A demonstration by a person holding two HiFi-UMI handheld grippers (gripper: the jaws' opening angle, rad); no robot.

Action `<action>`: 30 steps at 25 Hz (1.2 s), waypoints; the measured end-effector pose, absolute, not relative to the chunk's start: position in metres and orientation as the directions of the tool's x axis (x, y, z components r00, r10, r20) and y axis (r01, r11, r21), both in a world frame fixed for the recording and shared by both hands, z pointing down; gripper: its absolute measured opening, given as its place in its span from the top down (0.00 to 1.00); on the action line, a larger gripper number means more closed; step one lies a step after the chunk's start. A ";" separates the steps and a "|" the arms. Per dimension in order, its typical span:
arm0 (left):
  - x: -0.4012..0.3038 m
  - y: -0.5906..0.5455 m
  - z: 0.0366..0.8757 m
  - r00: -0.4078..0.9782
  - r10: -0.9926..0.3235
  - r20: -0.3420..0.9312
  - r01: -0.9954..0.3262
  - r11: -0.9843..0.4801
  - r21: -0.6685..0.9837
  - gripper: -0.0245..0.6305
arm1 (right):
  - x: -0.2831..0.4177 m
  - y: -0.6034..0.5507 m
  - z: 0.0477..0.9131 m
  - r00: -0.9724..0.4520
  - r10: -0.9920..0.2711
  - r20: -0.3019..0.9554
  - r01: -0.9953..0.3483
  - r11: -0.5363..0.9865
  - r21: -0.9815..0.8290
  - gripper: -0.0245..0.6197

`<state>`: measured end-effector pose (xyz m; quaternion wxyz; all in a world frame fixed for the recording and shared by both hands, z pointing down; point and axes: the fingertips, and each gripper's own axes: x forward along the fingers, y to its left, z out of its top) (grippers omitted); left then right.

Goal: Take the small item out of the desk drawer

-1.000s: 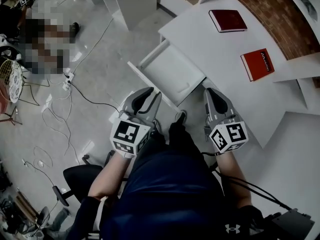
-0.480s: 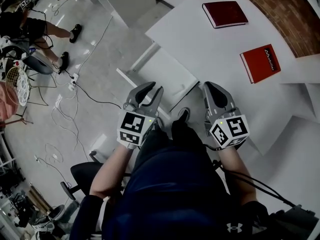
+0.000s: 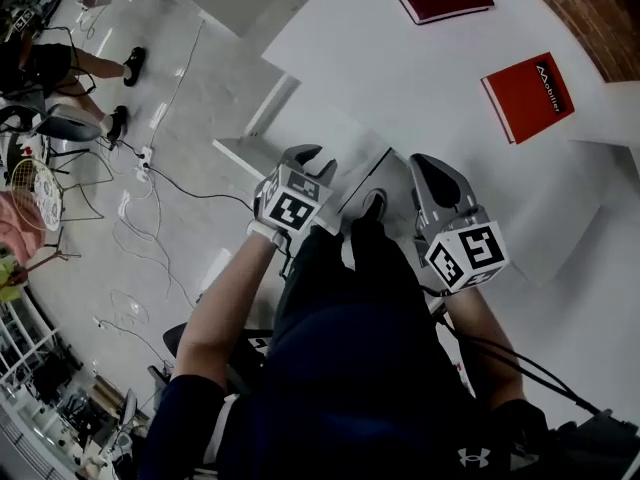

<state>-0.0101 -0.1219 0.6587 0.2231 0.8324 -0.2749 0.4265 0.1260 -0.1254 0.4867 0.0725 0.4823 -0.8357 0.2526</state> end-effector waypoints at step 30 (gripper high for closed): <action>0.029 -0.079 0.866 0.193 0.278 0.941 -0.359 -0.873 0.331 0.77 | 0.201 -0.036 0.538 -0.185 -0.822 0.539 -0.921 -0.046 -0.386 0.96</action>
